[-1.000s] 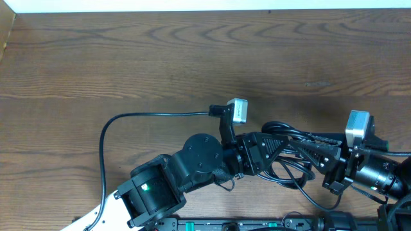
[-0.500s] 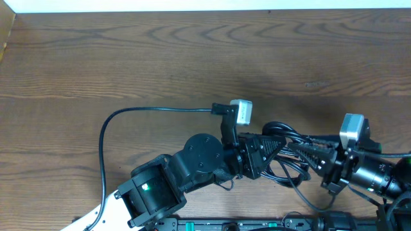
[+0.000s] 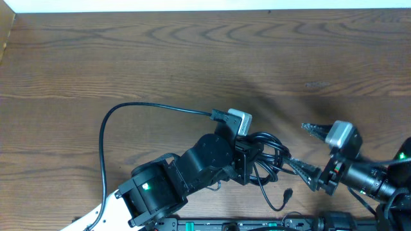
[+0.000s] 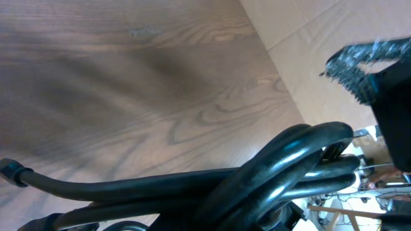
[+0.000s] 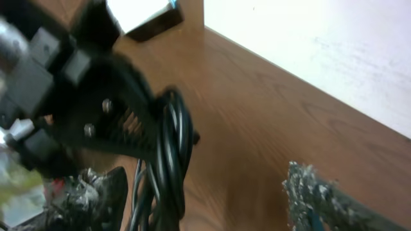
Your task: Untangle cables
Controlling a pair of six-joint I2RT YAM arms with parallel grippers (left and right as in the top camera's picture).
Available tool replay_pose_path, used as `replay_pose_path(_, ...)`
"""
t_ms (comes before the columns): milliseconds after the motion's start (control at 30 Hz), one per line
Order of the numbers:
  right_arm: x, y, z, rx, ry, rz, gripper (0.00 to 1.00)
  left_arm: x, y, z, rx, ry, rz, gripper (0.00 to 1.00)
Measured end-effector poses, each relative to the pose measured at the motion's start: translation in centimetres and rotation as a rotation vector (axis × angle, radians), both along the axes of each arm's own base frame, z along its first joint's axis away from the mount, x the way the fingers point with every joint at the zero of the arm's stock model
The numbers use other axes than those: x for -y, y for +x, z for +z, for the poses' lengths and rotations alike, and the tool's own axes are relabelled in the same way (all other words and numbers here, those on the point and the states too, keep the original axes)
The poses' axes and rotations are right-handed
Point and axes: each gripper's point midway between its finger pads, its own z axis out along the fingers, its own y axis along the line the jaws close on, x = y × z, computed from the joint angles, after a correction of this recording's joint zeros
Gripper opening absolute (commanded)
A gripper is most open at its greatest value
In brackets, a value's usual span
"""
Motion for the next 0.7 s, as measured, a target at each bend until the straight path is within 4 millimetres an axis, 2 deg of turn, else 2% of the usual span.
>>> replay_pose_path(100, 0.0, -0.3, -0.7, 0.027, -0.048, 0.02, 0.85, -0.1, 0.1, 0.0, 0.011, 0.006, 0.002, 0.07)
replay_pose_path(267, 0.1, -0.5, -1.1, 0.062, -0.088, 0.042, 0.79, -0.1, 0.2, 0.0, 0.016, 0.009, 0.003, 0.07)
replay_pose_path(400, 0.1, -0.5, -1.1, 0.08, -0.1, 0.049, 0.81, 0.1, 0.0, 0.2, 0.016, -0.002, -0.008, 0.07)
replay_pose_path(500, 0.1, -0.5, -1.1, 0.089, -0.107, 0.052, 0.78, 0.3, -0.1, 0.4, 0.016, -0.015, -0.019, 0.08)
replay_pose_path(600, 0.1, -0.5, -1.1, 0.097, -0.113, 0.055, 0.72, 0.5, -0.2, 0.6, 0.015, -0.025, -0.03, 0.07)
replay_pose_path(700, 0.1, -0.4, -1.1, 0.108, -0.118, 0.054, 0.49, 0.9, -0.5, 1.1, 0.016, -0.05, -0.053, 0.08)
